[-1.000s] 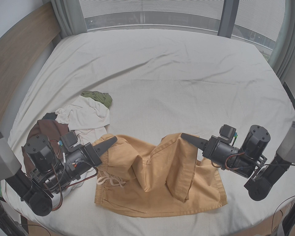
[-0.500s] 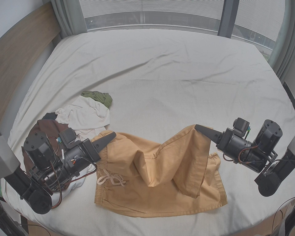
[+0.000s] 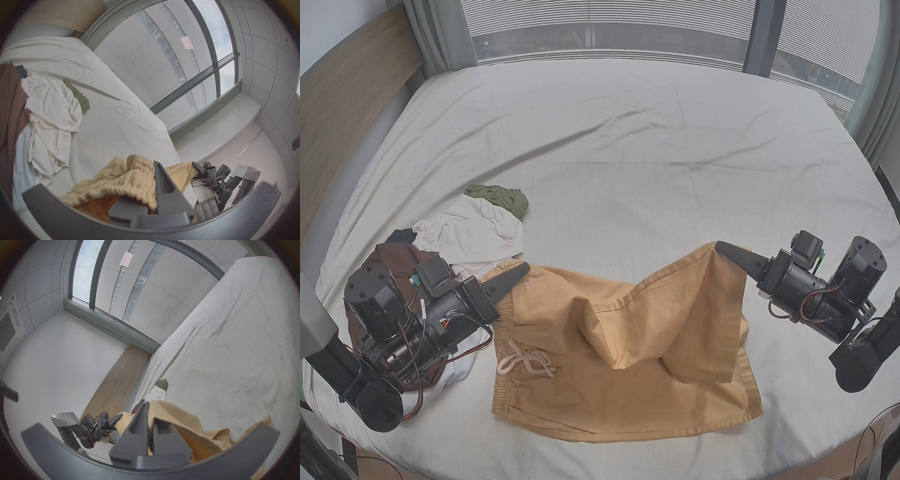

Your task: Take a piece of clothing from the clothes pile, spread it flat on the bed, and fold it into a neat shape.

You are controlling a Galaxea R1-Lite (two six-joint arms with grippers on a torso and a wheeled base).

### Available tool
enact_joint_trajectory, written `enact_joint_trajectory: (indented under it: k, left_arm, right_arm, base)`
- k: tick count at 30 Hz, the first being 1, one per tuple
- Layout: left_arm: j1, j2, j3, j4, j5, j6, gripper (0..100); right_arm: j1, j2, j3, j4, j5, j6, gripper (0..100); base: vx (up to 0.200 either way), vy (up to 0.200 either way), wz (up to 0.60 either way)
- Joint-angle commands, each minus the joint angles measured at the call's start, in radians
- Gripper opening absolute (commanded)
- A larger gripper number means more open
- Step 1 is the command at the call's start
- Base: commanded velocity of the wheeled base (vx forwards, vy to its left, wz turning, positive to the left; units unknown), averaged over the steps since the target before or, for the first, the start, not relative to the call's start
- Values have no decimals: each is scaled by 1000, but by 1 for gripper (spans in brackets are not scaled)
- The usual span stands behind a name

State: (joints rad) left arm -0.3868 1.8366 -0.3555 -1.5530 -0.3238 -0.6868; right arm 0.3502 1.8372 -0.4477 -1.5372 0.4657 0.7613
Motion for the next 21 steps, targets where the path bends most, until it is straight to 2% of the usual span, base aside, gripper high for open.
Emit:
enact_joint_trajectory:
  k: [1, 21]
  left_arm:
    - [2, 0, 0, -2, 0, 1, 0]
    - [78, -45, -22, -1, -8, 0, 0]
  right_arm:
    - [-10, -4, 0, -1, 2, 0, 0]
    - [-112, -44, -23, 0, 54, 4, 0]
  base:
    - [0, 0, 0]
    - [0, 0, 0]
